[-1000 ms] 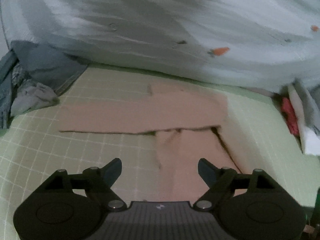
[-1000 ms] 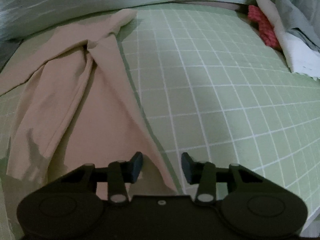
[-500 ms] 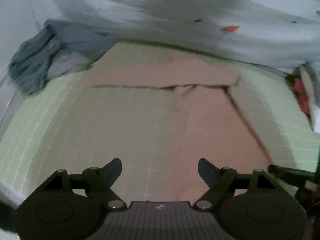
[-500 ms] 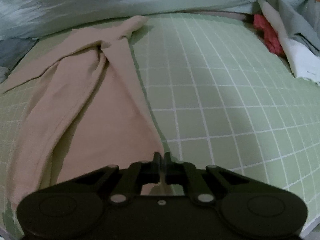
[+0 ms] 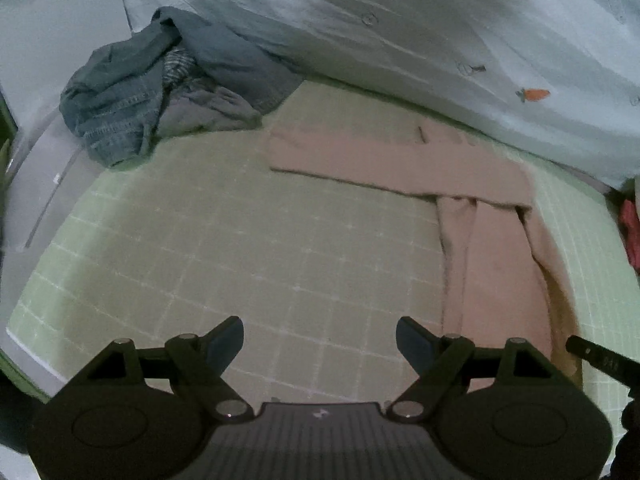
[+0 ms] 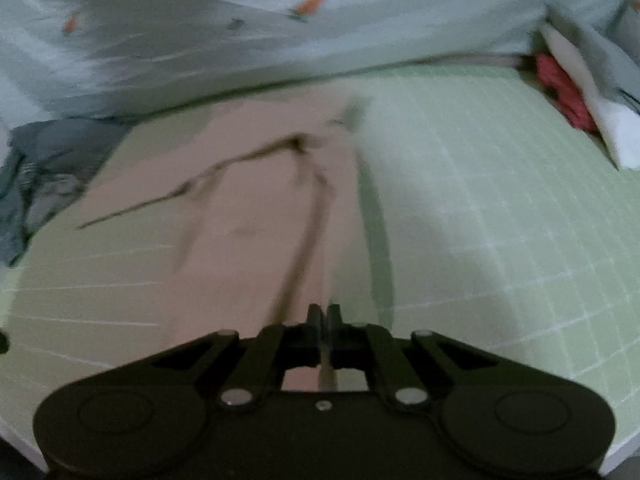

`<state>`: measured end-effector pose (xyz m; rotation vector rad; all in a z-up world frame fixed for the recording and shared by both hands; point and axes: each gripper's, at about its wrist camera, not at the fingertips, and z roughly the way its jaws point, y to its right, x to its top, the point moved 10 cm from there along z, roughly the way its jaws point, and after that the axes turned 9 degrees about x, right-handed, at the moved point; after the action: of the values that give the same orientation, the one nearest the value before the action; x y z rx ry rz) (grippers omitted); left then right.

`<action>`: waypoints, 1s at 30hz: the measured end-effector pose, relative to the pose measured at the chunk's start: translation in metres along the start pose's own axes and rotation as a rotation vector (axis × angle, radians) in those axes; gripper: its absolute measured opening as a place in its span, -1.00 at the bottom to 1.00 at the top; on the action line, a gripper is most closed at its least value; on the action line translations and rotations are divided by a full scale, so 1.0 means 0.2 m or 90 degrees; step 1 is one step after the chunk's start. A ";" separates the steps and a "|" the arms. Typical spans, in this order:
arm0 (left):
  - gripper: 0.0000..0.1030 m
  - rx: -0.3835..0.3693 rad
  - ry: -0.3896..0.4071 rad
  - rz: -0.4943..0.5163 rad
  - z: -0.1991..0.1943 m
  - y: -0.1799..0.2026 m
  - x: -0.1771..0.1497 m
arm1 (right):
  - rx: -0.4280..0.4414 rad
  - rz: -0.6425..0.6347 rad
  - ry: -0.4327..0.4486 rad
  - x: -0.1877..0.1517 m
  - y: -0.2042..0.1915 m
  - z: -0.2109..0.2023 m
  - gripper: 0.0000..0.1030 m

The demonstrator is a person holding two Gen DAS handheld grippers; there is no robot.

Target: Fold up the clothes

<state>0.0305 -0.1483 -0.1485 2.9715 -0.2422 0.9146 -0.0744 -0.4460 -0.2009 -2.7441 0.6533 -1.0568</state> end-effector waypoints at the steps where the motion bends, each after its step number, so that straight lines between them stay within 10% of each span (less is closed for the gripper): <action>1: 0.63 -0.002 -0.002 0.003 0.01 -0.03 0.01 | 0.012 -0.004 0.000 -0.01 -0.05 0.01 -0.94; 10: 0.63 -0.008 -0.030 0.029 0.10 -0.16 0.04 | 0.091 0.125 -0.049 -0.18 -0.13 0.26 -0.92; 23: 0.67 -0.015 -0.046 -0.007 0.24 -0.02 0.15 | 0.056 0.056 -0.022 0.00 -0.13 0.17 0.85; 30: 0.69 0.021 -0.033 -0.031 0.37 0.05 0.34 | 0.049 -0.015 0.052 0.30 -0.05 0.20 1.00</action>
<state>0.1261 -0.1718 -0.1721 3.0192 -0.1571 0.8464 -0.0055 -0.4645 -0.1919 -2.6621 0.5808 -1.1791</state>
